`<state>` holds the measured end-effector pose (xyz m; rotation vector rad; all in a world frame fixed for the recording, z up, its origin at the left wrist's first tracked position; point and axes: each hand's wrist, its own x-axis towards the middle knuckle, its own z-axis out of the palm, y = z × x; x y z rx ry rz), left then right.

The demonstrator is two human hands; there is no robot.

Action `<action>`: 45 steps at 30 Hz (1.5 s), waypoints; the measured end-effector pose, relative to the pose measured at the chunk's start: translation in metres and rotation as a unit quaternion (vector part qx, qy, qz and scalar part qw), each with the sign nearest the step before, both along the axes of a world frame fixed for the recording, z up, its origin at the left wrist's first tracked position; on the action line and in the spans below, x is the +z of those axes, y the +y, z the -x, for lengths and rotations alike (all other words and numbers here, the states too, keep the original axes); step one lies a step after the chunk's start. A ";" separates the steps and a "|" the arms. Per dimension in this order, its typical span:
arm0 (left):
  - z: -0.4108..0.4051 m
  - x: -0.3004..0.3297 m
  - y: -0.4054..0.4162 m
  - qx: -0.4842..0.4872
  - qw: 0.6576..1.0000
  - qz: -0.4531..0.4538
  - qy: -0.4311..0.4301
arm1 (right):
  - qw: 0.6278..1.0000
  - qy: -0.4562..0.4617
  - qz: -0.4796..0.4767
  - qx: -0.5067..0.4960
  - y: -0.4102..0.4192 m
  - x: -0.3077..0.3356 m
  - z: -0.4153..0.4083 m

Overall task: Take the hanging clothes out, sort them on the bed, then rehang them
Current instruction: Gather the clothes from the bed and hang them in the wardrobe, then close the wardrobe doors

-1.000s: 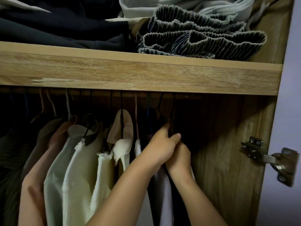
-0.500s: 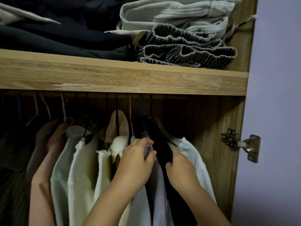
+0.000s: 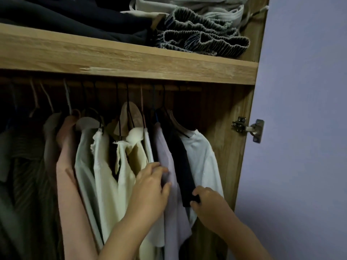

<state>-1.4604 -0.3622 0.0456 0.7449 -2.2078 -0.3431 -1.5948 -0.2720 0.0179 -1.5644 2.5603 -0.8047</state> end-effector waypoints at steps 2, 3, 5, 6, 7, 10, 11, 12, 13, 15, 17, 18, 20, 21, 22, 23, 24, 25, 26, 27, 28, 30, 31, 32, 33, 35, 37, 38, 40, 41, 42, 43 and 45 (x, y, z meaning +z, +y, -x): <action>-0.007 -0.006 0.007 0.000 1.000 -0.015 -0.011 | 0.999 0.018 -0.019 0.026 0.012 -0.005 -0.006; -0.012 -0.009 0.011 0.001 0.999 -0.026 -0.020 | 0.998 0.029 -0.027 0.038 0.018 -0.006 -0.008; -0.021 -0.016 0.022 0.009 0.998 -0.050 -0.048 | 0.997 0.040 -0.039 0.061 0.028 -0.010 -0.013; -0.026 -0.020 0.027 0.016 0.996 -0.060 -0.064 | 0.996 0.042 -0.044 0.071 0.034 -0.012 -0.015; -0.031 -0.024 0.034 0.023 0.994 -0.070 -0.077 | 0.995 0.041 -0.044 0.082 0.039 -0.013 -0.018; -0.049 -0.038 0.057 0.046 0.988 -0.105 -0.107 | 0.992 0.030 -0.052 0.109 0.061 -0.019 -0.028; -0.056 -0.043 0.066 0.058 0.984 -0.118 -0.118 | 0.991 0.029 -0.061 0.117 0.069 -0.021 -0.031; -0.063 -0.048 0.076 0.071 0.981 -0.128 -0.127 | 0.989 0.029 -0.074 0.127 0.078 -0.023 -0.035; -0.070 -0.053 0.086 0.082 0.978 -0.137 -0.136 | 0.986 0.030 -0.088 0.138 0.088 -0.025 -0.040; -0.086 -0.063 0.110 0.103 0.970 -0.162 -0.149 | 0.979 0.035 -0.122 0.160 0.107 -0.029 -0.050; -0.102 -0.071 0.135 0.125 0.960 -0.195 -0.159 | 0.968 0.038 -0.156 0.191 0.124 -0.033 -0.063; -0.112 -0.074 0.148 0.137 0.953 -0.211 -0.168 | 0.963 0.037 -0.170 0.207 0.132 -0.036 -0.071; -0.132 -0.079 0.173 0.159 0.936 -0.246 -0.194 | 0.950 0.027 -0.200 0.236 0.146 -0.038 -0.089; -0.143 -0.081 0.184 0.168 0.927 -0.266 -0.205 | 0.943 0.022 -0.218 0.251 0.151 -0.039 -0.099; -0.154 -0.082 0.194 0.176 0.917 -0.287 -0.214 | 0.935 0.018 -0.234 0.266 0.156 -0.041 -0.109; -0.167 -0.084 0.204 0.182 0.908 -0.305 -0.221 | 0.927 0.018 -0.249 0.279 0.160 -0.041 -0.119; -0.179 -0.085 0.214 0.190 0.901 -0.319 -0.226 | 0.921 0.021 -0.257 0.292 0.163 -0.041 -0.130; -0.192 -0.087 0.223 0.200 0.894 -0.330 -0.229 | 0.916 0.026 -0.259 0.304 0.167 -0.042 -0.142; -0.205 -0.088 0.231 0.213 0.887 -0.339 -0.231 | 0.912 0.028 -0.256 0.318 0.168 -0.042 -0.152; -0.218 -0.088 0.239 0.229 0.881 -0.345 -0.230 | 0.909 0.027 -0.250 0.334 0.170 -0.042 -0.163; -0.230 -0.089 0.246 0.245 0.875 -0.348 -0.230 | 0.904 0.022 -0.247 0.348 0.171 -0.043 -0.174; -0.253 -0.089 0.256 0.274 0.865 -0.350 -0.230 | 0.892 0.014 -0.251 0.376 0.173 -0.044 -0.196; -0.264 -0.088 0.261 0.289 0.862 -0.347 -0.231 | 0.885 0.017 -0.256 0.389 0.173 -0.045 -0.207; -0.275 -0.088 0.266 0.304 0.859 -0.340 -0.232 | 0.879 0.022 -0.258 0.400 0.172 -0.046 -0.218; -0.286 -0.087 0.270 0.317 0.858 -0.334 -0.229 | 0.874 0.025 -0.260 0.409 0.172 -0.045 -0.229; -0.309 -0.086 0.275 0.339 0.857 -0.318 -0.224 | 0.866 0.027 -0.259 0.426 0.173 -0.043 -0.253; -0.332 -0.084 0.281 0.359 0.851 -0.310 -0.227 | 0.861 0.030 -0.256 0.439 0.174 -0.039 -0.276; -0.344 -0.083 0.284 0.367 0.849 -0.303 -0.228 | 0.860 0.032 -0.253 0.443 0.174 -0.039 -0.288; -0.369 -0.079 0.289 0.379 0.852 -0.285 -0.222 | 0.858 0.033 -0.248 0.449 0.174 -0.037 -0.315; -0.382 -0.076 0.293 0.387 0.854 -0.274 -0.215 | 0.856 0.034 -0.247 0.452 0.175 -0.037 -0.329; -0.394 -0.072 0.297 0.397 0.855 -0.262 -0.206 | 0.855 0.035 -0.244 0.456 0.175 -0.037 -0.344; -0.408 -0.068 0.301 0.410 0.858 -0.246 -0.189 | 0.854 0.033 -0.238 0.460 0.175 -0.037 -0.359; -0.435 -0.060 0.307 0.447 0.867 -0.185 -0.121 | 0.855 0.022 -0.215 0.472 0.176 -0.038 -0.389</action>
